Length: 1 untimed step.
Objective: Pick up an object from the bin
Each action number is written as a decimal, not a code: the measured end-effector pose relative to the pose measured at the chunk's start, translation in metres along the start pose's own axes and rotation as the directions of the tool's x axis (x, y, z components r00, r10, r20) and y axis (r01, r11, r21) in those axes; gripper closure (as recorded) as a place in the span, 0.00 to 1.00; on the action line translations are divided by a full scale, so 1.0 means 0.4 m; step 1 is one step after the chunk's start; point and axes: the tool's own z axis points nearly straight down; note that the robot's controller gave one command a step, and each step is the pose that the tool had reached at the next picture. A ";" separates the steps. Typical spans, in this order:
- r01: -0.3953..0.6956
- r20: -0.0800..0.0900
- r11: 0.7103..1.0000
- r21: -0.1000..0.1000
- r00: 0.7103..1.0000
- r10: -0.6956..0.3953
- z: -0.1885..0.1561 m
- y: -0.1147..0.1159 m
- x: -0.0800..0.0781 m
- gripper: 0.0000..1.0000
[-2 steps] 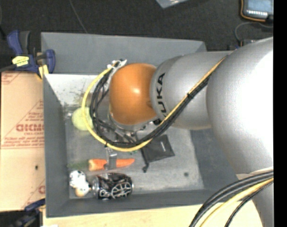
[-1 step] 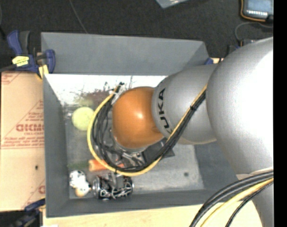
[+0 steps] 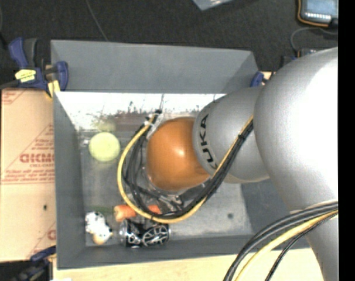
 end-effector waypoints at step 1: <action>-0.002 -0.001 1.000 0.000 1.000 0.002 0.000 0.000 0.000 1.00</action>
Offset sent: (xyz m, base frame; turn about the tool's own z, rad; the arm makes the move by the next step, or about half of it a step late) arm 0.0000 0.0000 0.0000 0.0000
